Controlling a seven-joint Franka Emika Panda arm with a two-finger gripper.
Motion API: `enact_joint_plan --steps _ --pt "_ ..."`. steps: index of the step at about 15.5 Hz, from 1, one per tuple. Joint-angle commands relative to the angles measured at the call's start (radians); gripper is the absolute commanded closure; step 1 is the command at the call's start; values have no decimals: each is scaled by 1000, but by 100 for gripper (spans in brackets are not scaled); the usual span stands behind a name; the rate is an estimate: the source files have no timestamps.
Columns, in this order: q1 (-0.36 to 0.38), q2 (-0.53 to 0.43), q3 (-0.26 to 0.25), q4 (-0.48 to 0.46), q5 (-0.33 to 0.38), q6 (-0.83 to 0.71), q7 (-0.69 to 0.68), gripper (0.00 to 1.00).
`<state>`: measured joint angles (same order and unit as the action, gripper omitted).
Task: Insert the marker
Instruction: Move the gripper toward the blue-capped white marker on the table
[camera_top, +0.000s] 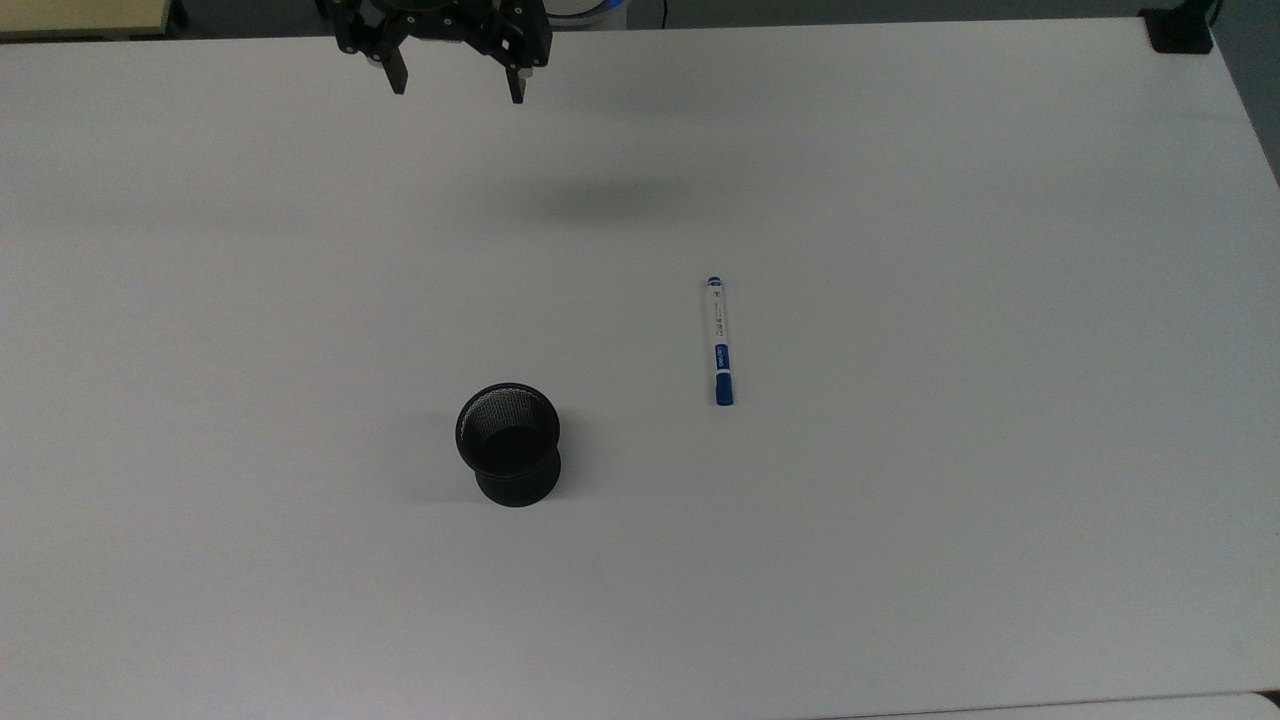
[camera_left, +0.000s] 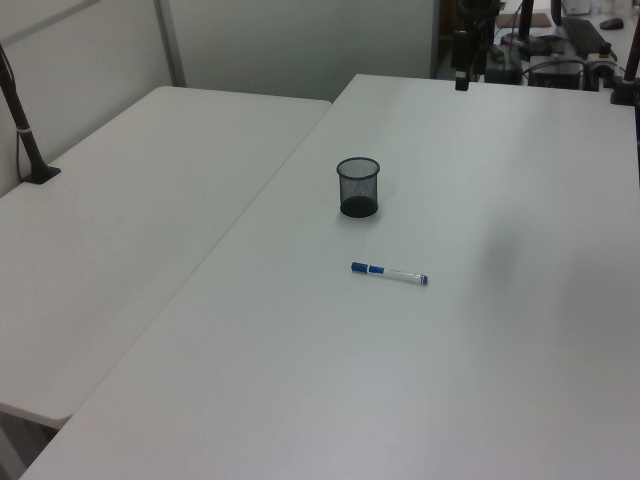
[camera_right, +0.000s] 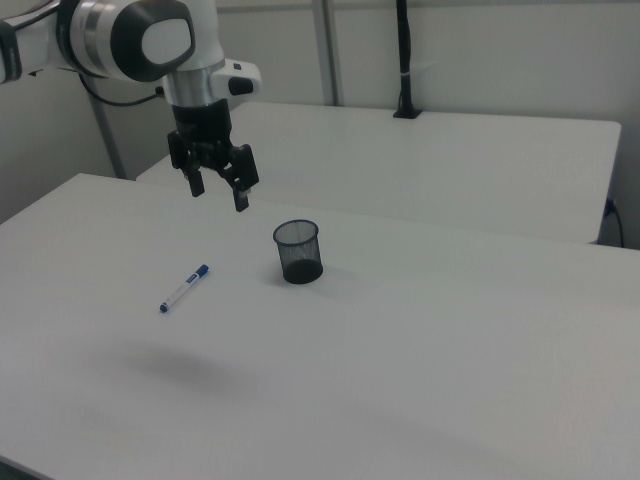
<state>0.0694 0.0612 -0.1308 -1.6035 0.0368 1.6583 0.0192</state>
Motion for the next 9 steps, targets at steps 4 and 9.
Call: enact_joint_plan --steps 4,9 --pt "21 38 0 16 17 -20 15 0" --pt "20 35 0 17 17 -22 11 0"
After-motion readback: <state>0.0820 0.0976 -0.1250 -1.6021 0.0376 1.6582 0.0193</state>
